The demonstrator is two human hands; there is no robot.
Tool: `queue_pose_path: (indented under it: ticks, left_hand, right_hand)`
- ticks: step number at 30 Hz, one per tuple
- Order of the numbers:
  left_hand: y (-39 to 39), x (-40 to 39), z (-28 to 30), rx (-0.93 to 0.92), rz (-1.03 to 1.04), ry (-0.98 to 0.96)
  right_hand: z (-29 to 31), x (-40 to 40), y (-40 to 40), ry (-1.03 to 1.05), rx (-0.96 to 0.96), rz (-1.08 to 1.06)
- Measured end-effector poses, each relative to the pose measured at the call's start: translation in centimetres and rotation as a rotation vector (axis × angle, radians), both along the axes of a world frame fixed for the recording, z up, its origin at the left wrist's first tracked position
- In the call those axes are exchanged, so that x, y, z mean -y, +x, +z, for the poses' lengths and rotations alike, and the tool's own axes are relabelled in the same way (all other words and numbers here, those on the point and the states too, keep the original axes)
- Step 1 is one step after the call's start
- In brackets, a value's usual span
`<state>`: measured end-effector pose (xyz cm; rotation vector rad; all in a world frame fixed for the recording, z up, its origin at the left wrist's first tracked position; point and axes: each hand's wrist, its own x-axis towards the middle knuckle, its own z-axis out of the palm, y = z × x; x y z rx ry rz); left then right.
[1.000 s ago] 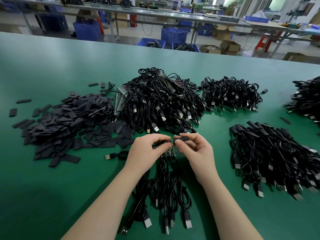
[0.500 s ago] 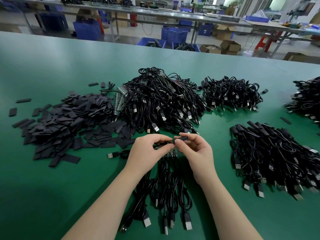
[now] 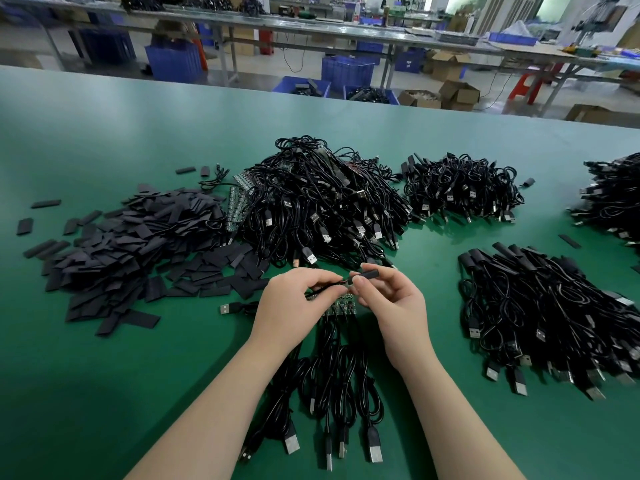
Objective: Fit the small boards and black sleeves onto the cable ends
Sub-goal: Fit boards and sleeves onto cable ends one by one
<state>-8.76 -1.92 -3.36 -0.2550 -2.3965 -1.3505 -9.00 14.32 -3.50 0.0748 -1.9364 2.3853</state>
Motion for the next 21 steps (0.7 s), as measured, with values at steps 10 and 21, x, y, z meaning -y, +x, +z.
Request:
queue_pose_path:
  ticks: [10,21]
  left_hand:
    - [-0.11,0.04,0.02,-0.015,-0.011,0.003]
    - [-0.1,0.11,0.12,-0.038,-0.001,0.003]
  right_hand:
    - [-0.07,0.23,0.11,0.026,-0.045,-0.054]
    - [0.24,0.17,0.04,-0.011,-0.001,-0.041]
